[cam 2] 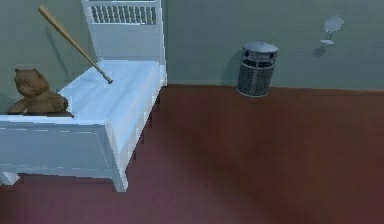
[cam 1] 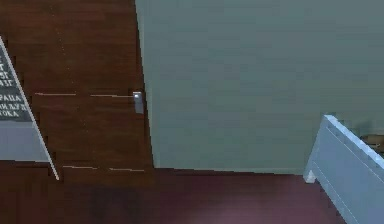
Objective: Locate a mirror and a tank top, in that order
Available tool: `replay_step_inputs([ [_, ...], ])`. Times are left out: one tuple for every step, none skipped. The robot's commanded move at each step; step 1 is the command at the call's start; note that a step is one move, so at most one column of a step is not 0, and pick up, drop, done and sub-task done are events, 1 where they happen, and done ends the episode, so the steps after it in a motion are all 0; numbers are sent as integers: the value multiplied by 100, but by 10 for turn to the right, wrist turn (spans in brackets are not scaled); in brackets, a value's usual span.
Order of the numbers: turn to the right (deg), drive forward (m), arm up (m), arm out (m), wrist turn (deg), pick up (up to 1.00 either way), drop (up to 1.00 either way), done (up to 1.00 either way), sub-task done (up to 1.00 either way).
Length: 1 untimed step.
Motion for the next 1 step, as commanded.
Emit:
replay_step_inputs([
  [0, 5, 0, 0, 0, 0, 0, 0, 0],
])
